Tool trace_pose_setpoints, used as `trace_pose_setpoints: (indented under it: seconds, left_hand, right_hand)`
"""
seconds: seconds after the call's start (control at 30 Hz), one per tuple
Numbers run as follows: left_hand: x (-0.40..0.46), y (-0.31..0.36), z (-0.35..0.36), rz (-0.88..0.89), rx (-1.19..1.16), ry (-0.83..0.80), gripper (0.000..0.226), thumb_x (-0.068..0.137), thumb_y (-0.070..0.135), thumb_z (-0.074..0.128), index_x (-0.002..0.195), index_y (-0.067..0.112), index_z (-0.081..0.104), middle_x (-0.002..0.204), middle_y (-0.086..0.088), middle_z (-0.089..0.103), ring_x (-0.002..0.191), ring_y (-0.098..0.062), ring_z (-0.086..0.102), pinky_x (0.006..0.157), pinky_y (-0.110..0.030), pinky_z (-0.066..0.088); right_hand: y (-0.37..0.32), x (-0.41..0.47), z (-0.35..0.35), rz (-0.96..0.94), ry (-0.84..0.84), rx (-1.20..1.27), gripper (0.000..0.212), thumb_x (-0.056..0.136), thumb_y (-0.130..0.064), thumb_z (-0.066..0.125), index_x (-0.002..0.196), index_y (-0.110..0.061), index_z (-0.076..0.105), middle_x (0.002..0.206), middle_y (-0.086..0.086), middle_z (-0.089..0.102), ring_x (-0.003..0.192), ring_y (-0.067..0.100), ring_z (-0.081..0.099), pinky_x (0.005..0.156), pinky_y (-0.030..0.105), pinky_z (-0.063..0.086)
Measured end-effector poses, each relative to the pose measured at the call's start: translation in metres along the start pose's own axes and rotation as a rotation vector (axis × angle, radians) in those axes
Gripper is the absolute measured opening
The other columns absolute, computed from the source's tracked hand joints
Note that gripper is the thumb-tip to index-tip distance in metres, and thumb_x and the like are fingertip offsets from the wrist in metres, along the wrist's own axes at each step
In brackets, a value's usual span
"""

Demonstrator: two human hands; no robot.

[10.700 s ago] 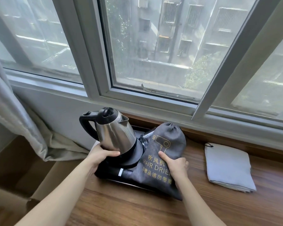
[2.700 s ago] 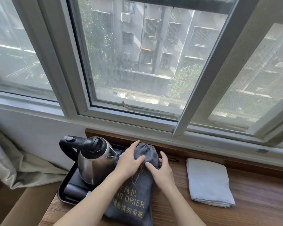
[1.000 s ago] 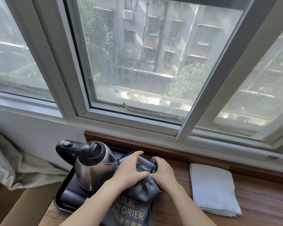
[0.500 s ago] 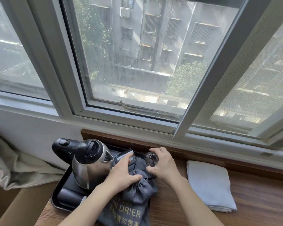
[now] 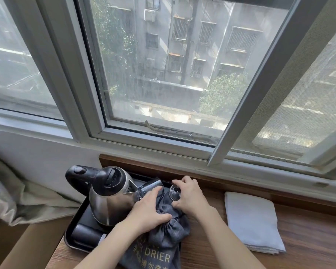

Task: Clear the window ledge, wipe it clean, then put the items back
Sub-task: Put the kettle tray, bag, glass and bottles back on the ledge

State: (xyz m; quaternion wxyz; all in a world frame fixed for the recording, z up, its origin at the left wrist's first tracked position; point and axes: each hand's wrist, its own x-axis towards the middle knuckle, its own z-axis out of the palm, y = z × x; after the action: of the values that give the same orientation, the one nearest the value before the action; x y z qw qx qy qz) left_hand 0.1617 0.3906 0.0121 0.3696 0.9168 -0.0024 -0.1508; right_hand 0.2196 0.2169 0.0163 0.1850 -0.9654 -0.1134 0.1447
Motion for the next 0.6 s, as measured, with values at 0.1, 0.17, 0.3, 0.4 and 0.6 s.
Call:
trace_pose_setpoints:
  seconds: [0.1,0.17,0.3,0.4,0.6]
  left_hand:
    - [0.0008,-0.0003,0.0004,-0.001,-0.025,0.015,0.097,0.069,0.052,0.071,0.151,0.033,0.024,0.153,0.012,0.035,0.138,-0.009,0.037,0.109,-0.023,0.031]
    - [0.0018,-0.0005,0.0008,-0.014,-0.063,0.04,0.095,0.068,0.05,0.073,0.15,0.03,0.027,0.151,0.011,0.036,0.136,-0.008,0.039,0.109,-0.022,0.031]
    - [0.0009,-0.0021,0.0014,-0.049,-0.161,0.094,0.091,0.07,0.045,0.075,0.147,0.03,0.03,0.143,0.008,0.042,0.121,-0.011,0.051,0.103,-0.026,0.041]
    - [-0.001,-0.0031,0.0023,-0.04,-0.195,0.136,0.084,0.073,0.041,0.076,0.145,0.032,0.033,0.139,0.009,0.043,0.119,-0.008,0.05,0.103,-0.026,0.041]
    - [-0.0033,-0.0043,0.0025,-0.031,-0.219,0.155,0.08,0.076,0.04,0.075,0.144,0.032,0.034,0.139,0.011,0.042,0.119,-0.008,0.049,0.102,-0.026,0.041]
  right_hand:
    - [-0.001,0.002,0.0005,0.006,-0.012,-0.021,0.076,0.076,-0.035,0.071,0.146,-0.033,0.043,0.128,-0.003,0.041,0.12,0.02,0.036,0.103,0.033,0.042]
    - [-0.0002,0.0025,0.0,0.006,-0.016,-0.037,0.077,0.077,-0.038,0.071,0.148,-0.036,0.041,0.13,-0.004,0.041,0.121,0.02,0.036,0.103,0.034,0.043]
    - [0.0012,0.002,-0.0006,0.005,-0.053,-0.026,0.08,0.08,-0.047,0.07,0.151,-0.038,0.035,0.133,-0.004,0.039,0.126,0.019,0.034,0.106,0.034,0.04]
    - [0.0,0.0022,0.0014,0.002,-0.072,-0.01,0.082,0.08,-0.058,0.069,0.151,-0.038,0.034,0.134,-0.002,0.04,0.128,0.019,0.034,0.108,0.035,0.038]
    - [-0.0067,0.004,0.0013,0.001,-0.064,-0.018,0.083,0.082,-0.06,0.067,0.152,-0.031,0.034,0.14,0.001,0.04,0.132,0.022,0.034,0.111,0.038,0.035]
